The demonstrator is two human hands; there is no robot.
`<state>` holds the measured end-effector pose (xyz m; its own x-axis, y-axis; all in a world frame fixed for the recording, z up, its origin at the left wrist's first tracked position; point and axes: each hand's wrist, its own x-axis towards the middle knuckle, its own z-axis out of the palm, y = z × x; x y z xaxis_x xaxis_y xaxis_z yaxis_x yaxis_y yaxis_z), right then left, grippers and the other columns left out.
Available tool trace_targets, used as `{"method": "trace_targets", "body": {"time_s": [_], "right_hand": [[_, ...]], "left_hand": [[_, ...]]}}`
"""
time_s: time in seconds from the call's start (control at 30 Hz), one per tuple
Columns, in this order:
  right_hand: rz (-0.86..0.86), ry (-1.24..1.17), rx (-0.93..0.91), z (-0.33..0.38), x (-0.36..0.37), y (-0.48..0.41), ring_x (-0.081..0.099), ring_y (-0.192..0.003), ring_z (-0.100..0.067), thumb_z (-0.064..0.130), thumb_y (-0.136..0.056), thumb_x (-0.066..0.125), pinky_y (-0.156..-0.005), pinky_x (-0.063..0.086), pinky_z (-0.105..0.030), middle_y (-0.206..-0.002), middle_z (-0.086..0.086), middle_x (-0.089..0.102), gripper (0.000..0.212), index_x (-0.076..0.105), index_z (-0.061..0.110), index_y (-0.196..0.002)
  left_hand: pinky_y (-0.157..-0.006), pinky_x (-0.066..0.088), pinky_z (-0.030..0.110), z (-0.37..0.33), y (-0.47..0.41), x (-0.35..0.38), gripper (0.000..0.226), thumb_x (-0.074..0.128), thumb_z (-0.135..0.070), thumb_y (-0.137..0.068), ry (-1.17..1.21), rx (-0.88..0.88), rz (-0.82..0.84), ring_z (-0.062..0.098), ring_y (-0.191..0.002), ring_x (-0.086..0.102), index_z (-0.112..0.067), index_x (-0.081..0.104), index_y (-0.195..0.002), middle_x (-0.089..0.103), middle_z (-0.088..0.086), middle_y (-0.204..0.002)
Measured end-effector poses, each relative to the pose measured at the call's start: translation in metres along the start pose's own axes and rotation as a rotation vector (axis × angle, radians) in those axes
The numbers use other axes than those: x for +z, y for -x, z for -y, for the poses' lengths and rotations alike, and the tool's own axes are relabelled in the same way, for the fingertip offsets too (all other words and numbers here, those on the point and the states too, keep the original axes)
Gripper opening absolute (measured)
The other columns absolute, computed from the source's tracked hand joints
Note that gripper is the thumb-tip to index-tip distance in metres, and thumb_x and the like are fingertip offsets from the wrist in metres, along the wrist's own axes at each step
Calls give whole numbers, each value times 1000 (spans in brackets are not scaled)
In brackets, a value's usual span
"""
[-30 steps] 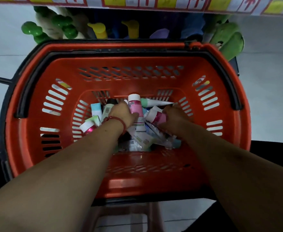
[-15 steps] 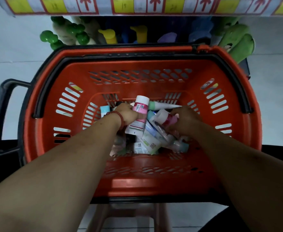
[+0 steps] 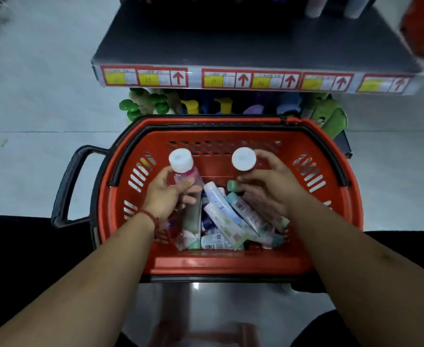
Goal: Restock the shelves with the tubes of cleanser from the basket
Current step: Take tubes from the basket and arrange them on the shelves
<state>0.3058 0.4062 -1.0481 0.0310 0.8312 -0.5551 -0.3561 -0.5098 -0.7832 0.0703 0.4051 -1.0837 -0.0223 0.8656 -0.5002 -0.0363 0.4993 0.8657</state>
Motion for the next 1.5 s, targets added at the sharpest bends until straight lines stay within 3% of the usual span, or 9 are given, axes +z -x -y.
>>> {"method": "trace_targets", "body": {"time_s": [0.17,0.27,0.33,0.47,0.57,0.73,1.03,1.17,1.5], "right_hand": [[63,-144,38,11,2,2,66,-92,-37,-3,-89,50,-90,59,-47,-120,-25,59,35,58,14,-118],[-25,-11,38,7,8,5,70,-83,-29,30,-100,58,-63,62,-36,-107,-20,65,28,58,8,-118],[-90,154,-16,1,10,7,65,-55,-15,25,-100,61,-42,50,-23,-90,-17,63,21,58,5,-106],[-103,411,-60,-14,2,3,56,-49,-10,13,-91,68,-42,45,-23,-74,-8,57,18,52,13,-84],[-66,495,-69,-16,1,1,51,-42,-6,6,-91,67,-40,42,-20,-68,-4,49,34,39,17,-75],[-60,789,-138,-18,-4,-1,54,-66,-13,13,-85,79,-53,45,-18,-74,2,56,35,45,14,-78],[-66,462,-69,-12,-10,8,73,-68,-9,-8,-76,80,-53,53,-18,-91,-8,71,48,50,6,-111],[17,459,-104,0,-11,7,76,-88,-18,2,-78,81,-70,58,-28,-97,-4,78,42,66,7,-116],[150,422,-255,58,16,27,73,-103,-20,12,-88,74,-88,57,-39,-111,-2,76,35,65,18,-122]], "left_hand": [[-56,55,29,1,4,-3,58,51,16,-83,77,27,-54,32,-92,73,-36,72,-99,72,8,-112],[-70,60,45,-6,11,-2,48,40,9,-77,216,-35,16,34,-96,64,-25,70,-93,64,9,-109],[-77,60,54,-8,14,-1,26,48,-5,-89,254,-73,32,30,-89,64,-23,66,-89,62,12,-104],[-73,61,50,-4,14,1,6,61,-21,-99,141,-52,27,25,-85,68,-26,64,-97,65,12,-106],[-69,62,47,-2,12,4,35,67,-16,-95,139,-23,21,27,-84,72,-30,54,-124,69,7,-105],[-79,61,52,0,8,10,56,77,-13,-86,166,-91,-33,26,-89,73,-19,41,-128,71,9,-108],[-81,61,40,3,9,5,34,74,-8,-85,170,-87,89,26,-103,70,-9,65,-118,75,9,-112],[-96,56,47,-1,11,5,36,72,-11,-87,216,-59,146,29,-110,68,-10,63,-122,73,12,-118],[-94,56,50,-68,26,3,37,74,-9,-83,167,114,244,35,-109,70,-5,68,-119,72,17,-118]]}}
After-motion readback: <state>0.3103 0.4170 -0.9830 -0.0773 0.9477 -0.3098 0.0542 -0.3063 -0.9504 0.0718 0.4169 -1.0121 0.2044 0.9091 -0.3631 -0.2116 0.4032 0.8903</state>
